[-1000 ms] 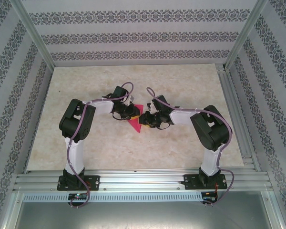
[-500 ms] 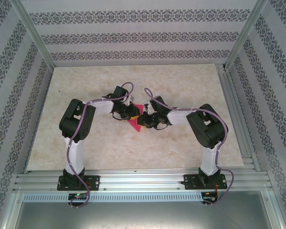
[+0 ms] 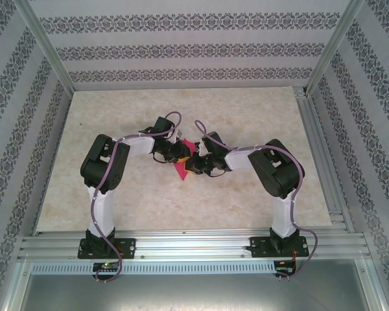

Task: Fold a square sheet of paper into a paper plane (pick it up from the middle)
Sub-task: Fourth fold the wing at the center of the table.

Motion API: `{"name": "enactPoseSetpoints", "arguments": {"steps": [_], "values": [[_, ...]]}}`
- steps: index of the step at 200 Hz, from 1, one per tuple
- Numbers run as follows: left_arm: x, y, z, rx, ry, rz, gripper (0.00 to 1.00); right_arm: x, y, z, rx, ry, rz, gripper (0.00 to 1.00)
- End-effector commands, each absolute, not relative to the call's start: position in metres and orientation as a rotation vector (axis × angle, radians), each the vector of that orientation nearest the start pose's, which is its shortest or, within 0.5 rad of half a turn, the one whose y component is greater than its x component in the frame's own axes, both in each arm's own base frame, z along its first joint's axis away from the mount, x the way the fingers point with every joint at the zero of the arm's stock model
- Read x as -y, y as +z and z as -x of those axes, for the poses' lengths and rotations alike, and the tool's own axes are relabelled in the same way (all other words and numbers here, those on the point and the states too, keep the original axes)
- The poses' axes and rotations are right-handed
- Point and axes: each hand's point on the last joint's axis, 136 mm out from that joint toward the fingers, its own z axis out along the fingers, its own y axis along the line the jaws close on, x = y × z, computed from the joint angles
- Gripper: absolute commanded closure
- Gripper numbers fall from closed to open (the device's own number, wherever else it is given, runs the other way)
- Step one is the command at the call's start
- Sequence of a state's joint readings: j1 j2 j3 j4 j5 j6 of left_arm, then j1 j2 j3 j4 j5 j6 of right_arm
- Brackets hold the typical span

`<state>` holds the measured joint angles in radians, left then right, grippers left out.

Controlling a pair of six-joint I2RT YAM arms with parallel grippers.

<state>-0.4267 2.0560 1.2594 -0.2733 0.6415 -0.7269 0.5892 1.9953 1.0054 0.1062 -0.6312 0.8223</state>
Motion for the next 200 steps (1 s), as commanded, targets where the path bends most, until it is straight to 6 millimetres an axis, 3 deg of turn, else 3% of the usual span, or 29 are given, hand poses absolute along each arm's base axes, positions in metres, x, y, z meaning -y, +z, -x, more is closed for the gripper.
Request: {"name": "enactPoseSetpoints", "arguments": {"steps": [1, 29, 63, 102, 135, 179, 200], "values": [[0.281, 0.047, -0.381, -2.772, -1.190, 0.190, 0.73, -0.338, 0.016, -0.316, -2.710, 1.329, 0.011, 0.96], [0.272, 0.063, -0.386, -2.721, -1.198, 0.215, 0.65, -0.338, 0.021, -0.313, -2.700, 1.356, 0.060, 1.00], [0.262, 0.084, -0.388, -2.643, -1.223, 0.237, 0.57, -0.337, 0.030, -0.301, -2.702, 1.366, 0.238, 1.00], [0.236, 0.077, -0.384, -2.617, -1.138, 0.345, 0.55, -0.330, 0.023, -0.295, -2.773, 1.268, 0.358, 0.99], [0.207, 0.073, -0.380, -2.580, -0.989, 0.450, 0.62, -0.329, 0.022, -0.297, -2.798, 1.231, 0.361, 0.97], [0.214, 0.061, -0.376, -2.595, -1.063, 0.473, 0.67, -0.339, 0.029, -0.302, -2.774, 1.256, 0.321, 0.91], [0.225, 0.082, -0.379, -2.491, -1.184, 0.402, 0.73, -0.343, 0.029, -0.302, -2.761, 1.290, 0.308, 0.93]]}}
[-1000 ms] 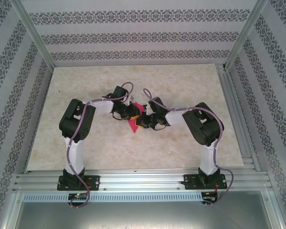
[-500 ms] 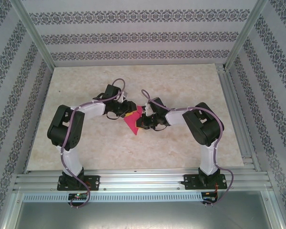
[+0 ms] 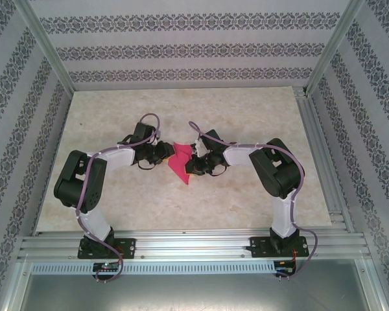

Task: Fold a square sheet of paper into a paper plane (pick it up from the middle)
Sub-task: Fourth fold the wing at the center of the table.

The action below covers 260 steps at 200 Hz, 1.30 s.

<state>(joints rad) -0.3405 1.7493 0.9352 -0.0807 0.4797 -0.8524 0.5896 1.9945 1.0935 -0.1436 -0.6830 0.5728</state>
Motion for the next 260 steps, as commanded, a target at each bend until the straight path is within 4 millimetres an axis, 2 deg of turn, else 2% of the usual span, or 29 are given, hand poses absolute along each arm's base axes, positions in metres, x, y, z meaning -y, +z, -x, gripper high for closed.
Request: {"name": "enactPoseSetpoints", "arguments": {"steps": [1, 17, 62, 111, 155, 172, 239, 260], "values": [[0.226, 0.084, -0.379, -2.486, -1.190, 0.396, 0.73, -0.343, 0.029, -0.303, -2.762, 1.288, 0.305, 0.93], [0.233, 0.094, -0.380, -2.478, -1.244, 0.345, 0.77, -0.340, 0.022, -0.302, -2.784, 1.271, 0.284, 0.93], [0.264, 0.083, -0.379, -2.522, -1.428, 0.287, 0.82, -0.340, 0.018, -0.303, -2.799, 1.268, 0.263, 0.94], [0.267, 0.052, -0.386, -2.578, -1.413, 0.345, 0.83, -0.339, 0.019, -0.303, -2.803, 1.266, 0.263, 0.94], [0.258, 0.014, -0.390, -2.667, -1.268, 0.376, 0.83, -0.337, 0.016, -0.300, -2.825, 1.252, 0.257, 0.94], [0.256, 0.014, -0.393, -2.667, -1.251, 0.380, 0.83, -0.335, 0.014, -0.299, -2.841, 1.233, 0.261, 0.94], [0.253, 0.036, -0.416, -2.628, -1.227, 0.323, 0.78, -0.329, 0.007, -0.295, -2.876, 1.193, 0.256, 0.97], [0.254, 0.031, -0.423, -2.652, -1.202, 0.323, 0.78, -0.329, 0.007, -0.295, -2.876, 1.192, 0.255, 0.97]]}}
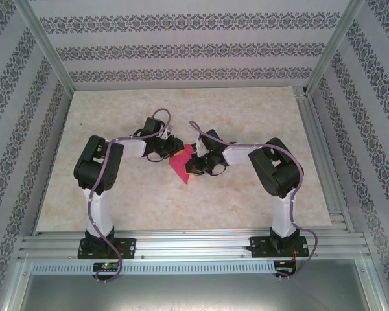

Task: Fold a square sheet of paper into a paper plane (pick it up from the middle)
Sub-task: Fourth fold the wing at the center of the table.

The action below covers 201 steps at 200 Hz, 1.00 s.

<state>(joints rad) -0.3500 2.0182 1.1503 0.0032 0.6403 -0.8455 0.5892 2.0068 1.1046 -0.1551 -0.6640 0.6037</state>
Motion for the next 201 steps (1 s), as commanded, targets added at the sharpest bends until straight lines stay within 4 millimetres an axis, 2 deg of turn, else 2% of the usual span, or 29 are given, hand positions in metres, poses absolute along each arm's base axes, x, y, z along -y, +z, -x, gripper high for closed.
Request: {"name": "enactPoseSetpoints", "arguments": {"steps": [1, 35, 70, 127, 166, 201], "values": [[0.253, 0.030, -0.423, -2.654, -1.200, 0.325, 0.78, -0.329, 0.007, -0.295, -2.876, 1.191, 0.253, 0.97], [0.250, 0.005, -0.423, -2.708, -1.159, 0.347, 0.79, -0.330, 0.010, -0.298, -2.872, 1.194, 0.254, 0.97], [0.242, -0.008, -0.424, -2.722, -1.118, 0.327, 0.79, -0.329, 0.008, -0.297, -2.880, 1.187, 0.255, 0.97], [0.231, 0.015, -0.452, -2.652, -1.101, 0.244, 0.77, -0.326, 0.004, -0.295, -2.894, 1.176, 0.240, 0.97], [0.228, 0.006, -0.459, -2.662, -1.105, 0.249, 0.77, -0.325, 0.003, -0.295, -2.898, 1.176, 0.233, 0.97], [0.227, 0.008, -0.468, -2.635, -1.155, 0.259, 0.74, -0.324, 0.001, -0.293, -2.905, 1.171, 0.226, 0.97]]}}
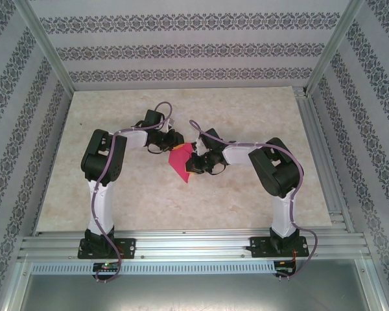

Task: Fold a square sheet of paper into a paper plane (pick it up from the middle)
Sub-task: Fourth fold the wing at the center of the table.

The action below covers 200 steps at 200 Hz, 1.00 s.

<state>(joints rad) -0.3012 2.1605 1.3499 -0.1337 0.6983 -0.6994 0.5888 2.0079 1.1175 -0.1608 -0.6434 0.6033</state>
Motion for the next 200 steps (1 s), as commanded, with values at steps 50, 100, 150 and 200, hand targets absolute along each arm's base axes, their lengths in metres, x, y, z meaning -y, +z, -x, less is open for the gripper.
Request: {"name": "enactPoseSetpoints", "arguments": {"steps": [50, 100, 150, 200], "values": [[0.230, 0.015, -0.483, -2.607, -1.209, 0.228, 0.71, -0.323, 0.000, -0.292, -2.915, 1.162, 0.224, 0.97], [0.220, 0.038, -0.503, -2.559, -1.217, 0.229, 0.65, -0.321, -0.001, -0.293, -2.921, 1.148, 0.219, 0.97], [0.217, 0.049, -0.509, -2.560, -1.192, 0.199, 0.64, -0.321, 0.001, -0.297, -2.913, 1.155, 0.211, 0.97], [0.230, 0.095, -0.461, -2.507, -1.319, 0.157, 0.64, -0.322, 0.002, -0.299, -2.910, 1.164, 0.212, 0.95]]}}
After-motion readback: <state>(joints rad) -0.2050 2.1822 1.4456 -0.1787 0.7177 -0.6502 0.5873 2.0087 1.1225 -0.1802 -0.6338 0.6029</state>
